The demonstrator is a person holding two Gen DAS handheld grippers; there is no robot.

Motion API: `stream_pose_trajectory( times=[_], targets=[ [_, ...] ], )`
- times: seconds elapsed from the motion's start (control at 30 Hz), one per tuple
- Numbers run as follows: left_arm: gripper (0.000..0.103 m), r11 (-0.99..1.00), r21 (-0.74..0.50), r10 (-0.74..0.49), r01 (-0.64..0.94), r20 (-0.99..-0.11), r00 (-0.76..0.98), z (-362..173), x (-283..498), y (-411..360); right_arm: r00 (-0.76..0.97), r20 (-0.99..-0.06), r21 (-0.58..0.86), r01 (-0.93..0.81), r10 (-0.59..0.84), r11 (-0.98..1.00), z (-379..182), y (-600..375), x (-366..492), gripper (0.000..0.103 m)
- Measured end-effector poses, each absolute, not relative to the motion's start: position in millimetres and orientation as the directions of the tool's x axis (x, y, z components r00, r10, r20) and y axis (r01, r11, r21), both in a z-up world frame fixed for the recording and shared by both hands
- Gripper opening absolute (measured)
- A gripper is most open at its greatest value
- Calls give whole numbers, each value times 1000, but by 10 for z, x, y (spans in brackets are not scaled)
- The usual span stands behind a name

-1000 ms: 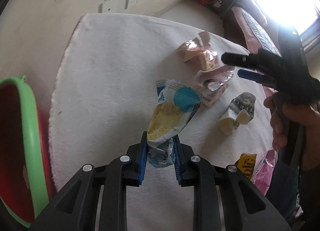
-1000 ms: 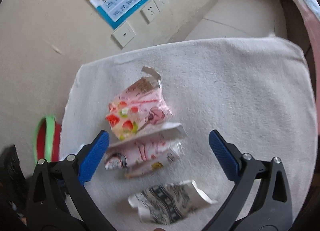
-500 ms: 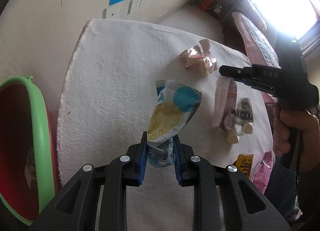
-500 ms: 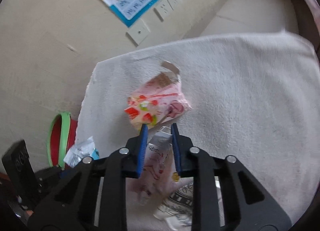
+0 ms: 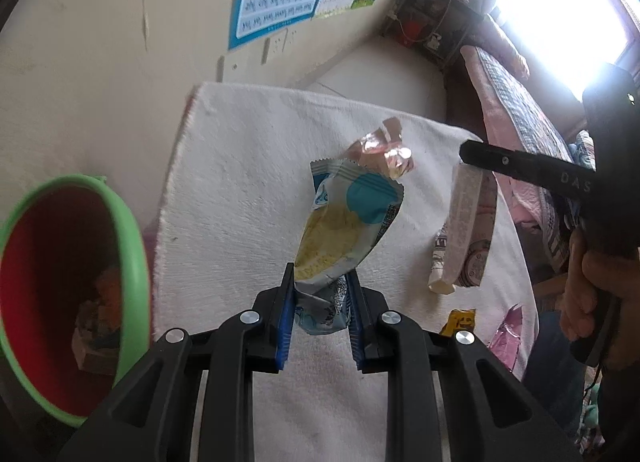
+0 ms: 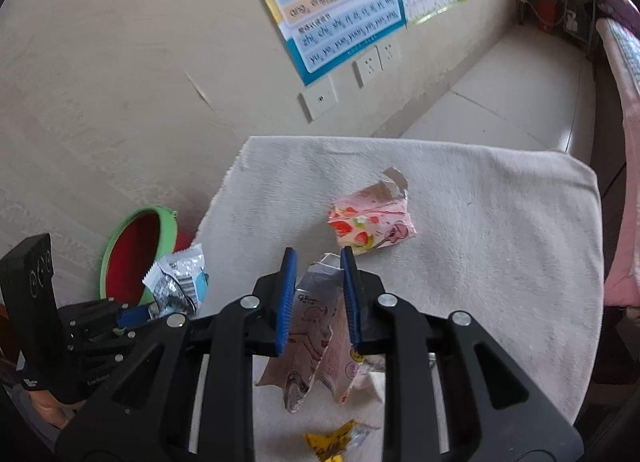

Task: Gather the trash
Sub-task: 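Carry the snack bag and pink-white wrapper to the red bucket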

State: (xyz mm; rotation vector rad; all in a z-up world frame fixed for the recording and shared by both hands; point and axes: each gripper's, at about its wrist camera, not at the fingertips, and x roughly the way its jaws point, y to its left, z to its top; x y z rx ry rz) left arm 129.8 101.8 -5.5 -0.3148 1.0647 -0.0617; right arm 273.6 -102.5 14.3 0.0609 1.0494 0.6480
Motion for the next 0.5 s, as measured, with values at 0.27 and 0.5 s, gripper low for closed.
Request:
stream_pose_trajectory(
  times=[0.27, 0.5],
  targets=[
    [21, 949, -272, -144, -161, -826, 545, 263, 1014, 1231, 352, -764, 329, -508, 541, 796, 463, -946, 2370, 23],
    [21, 940, -269, -98, -209, -801, 590, 493, 823, 1427, 368, -745, 317, -538, 556, 781, 708, -852, 2137, 23]
  ],
)
